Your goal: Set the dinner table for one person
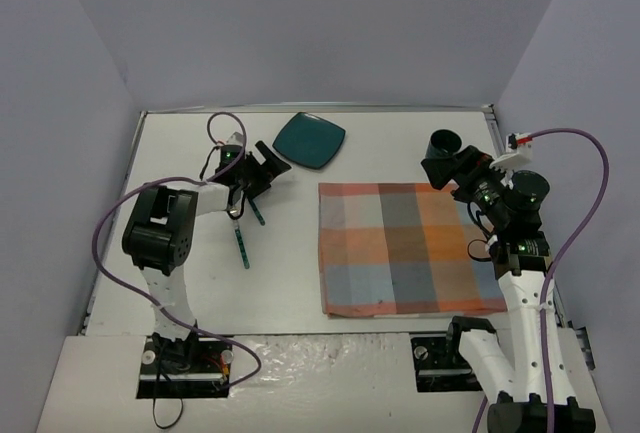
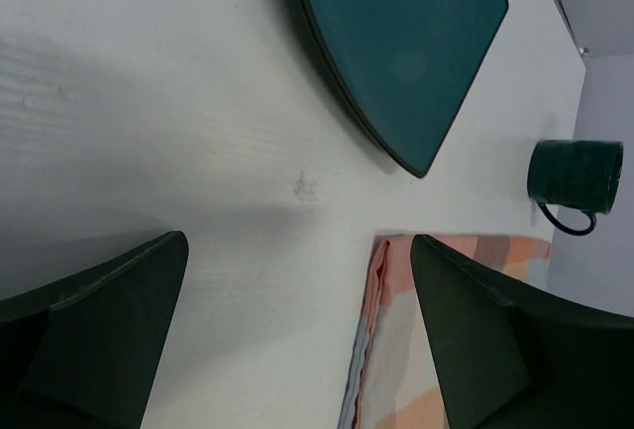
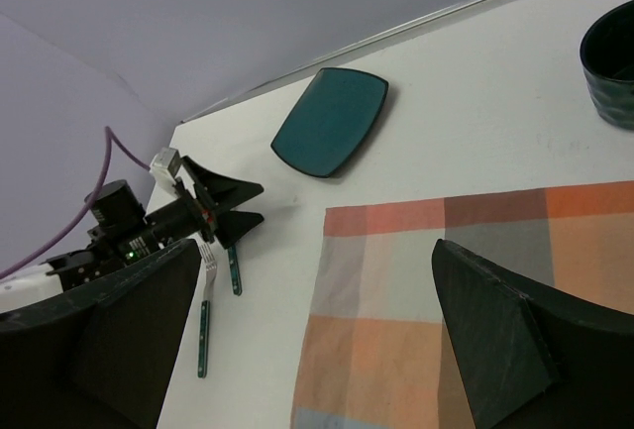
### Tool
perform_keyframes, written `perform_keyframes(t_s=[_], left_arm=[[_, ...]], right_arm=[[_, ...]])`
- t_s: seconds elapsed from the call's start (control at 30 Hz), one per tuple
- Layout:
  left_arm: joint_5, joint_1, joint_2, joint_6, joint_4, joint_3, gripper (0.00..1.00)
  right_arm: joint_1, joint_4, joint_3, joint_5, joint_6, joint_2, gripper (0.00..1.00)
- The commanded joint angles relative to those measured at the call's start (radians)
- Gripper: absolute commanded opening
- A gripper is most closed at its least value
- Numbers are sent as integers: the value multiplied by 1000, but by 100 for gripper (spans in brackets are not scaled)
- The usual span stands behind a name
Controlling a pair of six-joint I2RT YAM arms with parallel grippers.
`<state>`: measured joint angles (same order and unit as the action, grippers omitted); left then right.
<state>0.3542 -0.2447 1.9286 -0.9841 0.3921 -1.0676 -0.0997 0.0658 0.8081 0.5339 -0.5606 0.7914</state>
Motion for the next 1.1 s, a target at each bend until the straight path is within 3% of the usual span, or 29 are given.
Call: perform_keyframes(t_s=[0.0, 0.57, 1.07], left_arm=[[20, 7, 38, -69, 171, -113, 92], [-64, 18, 299, -189, 221, -265, 85], [-96, 21, 395, -212, 168, -324, 77]], right_arm=[[12, 93, -11, 43, 23, -16, 100], [23, 94, -23, 29, 28, -26, 100], [25, 94, -22, 24, 28, -28, 100]])
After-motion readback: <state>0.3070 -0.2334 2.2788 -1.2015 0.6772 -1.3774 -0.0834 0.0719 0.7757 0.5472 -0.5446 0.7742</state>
